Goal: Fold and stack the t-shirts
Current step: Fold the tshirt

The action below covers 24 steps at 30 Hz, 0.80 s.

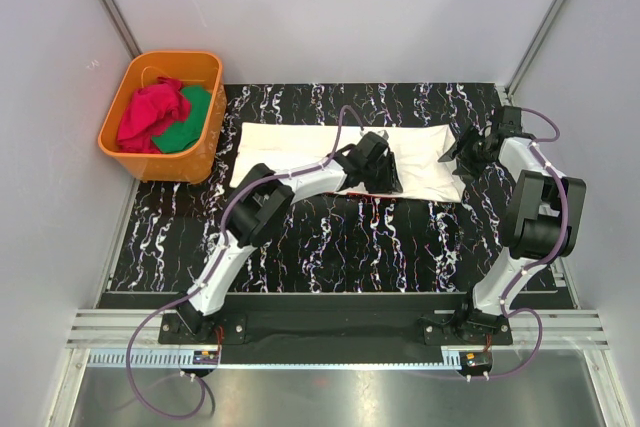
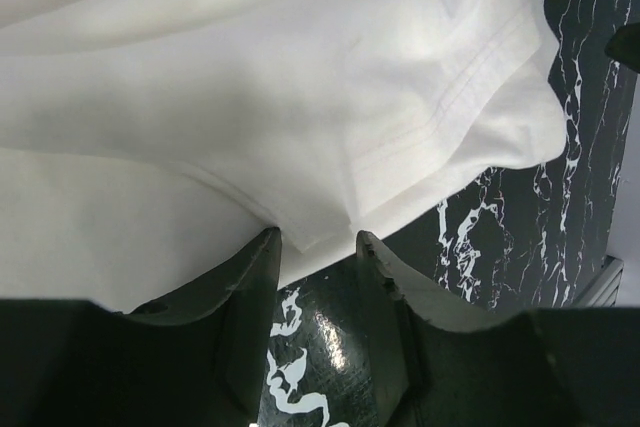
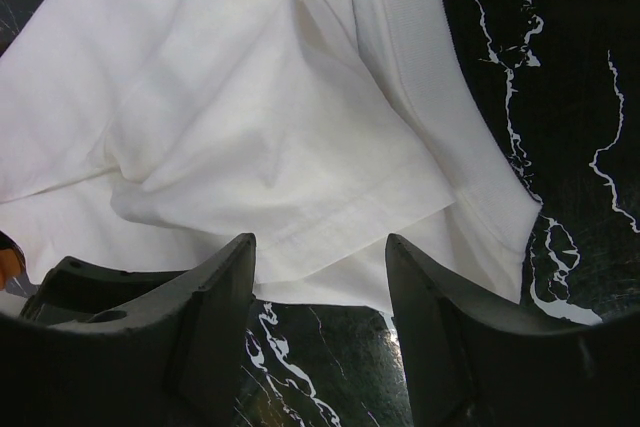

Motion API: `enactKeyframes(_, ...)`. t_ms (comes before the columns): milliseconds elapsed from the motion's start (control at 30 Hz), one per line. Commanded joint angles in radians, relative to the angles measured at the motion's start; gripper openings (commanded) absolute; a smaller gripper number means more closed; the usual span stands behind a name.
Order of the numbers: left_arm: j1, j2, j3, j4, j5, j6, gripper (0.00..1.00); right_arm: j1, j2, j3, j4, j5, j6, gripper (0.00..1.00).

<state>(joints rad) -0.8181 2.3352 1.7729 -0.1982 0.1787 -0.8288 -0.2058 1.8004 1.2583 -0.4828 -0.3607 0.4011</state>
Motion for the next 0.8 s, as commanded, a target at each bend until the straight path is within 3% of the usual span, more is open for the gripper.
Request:
enactKeyframes(0,0.011,0.013,0.065,0.01,-0.012,-0.006,0.42,-0.004,-0.044,0.009,0.03,-0.017,-0.007,0.62)
enactKeyframes(233,0.011,0.035,0.102,0.014,0.018,-0.016,0.32,-0.004,-0.033,0.004,0.03,-0.017,-0.001,0.62)
enactKeyframes(367,0.011,0.039,0.12,0.014,0.03,-0.01,0.1,-0.004,-0.03,-0.003,0.024,0.006,0.011,0.63)
enactKeyframes(400,0.011,0.032,0.123,0.011,0.025,-0.003,0.0,-0.004,-0.027,-0.005,0.021,0.009,0.015,0.63)
enactKeyframes(567,0.019,0.001,0.122,-0.015,-0.01,0.025,0.0,-0.007,-0.016,-0.01,0.0,0.049,0.039,0.65)
enactKeyframes(767,0.025,-0.057,0.069,-0.01,-0.018,0.025,0.0,-0.017,0.002,-0.028,-0.013,0.063,0.041,0.6)
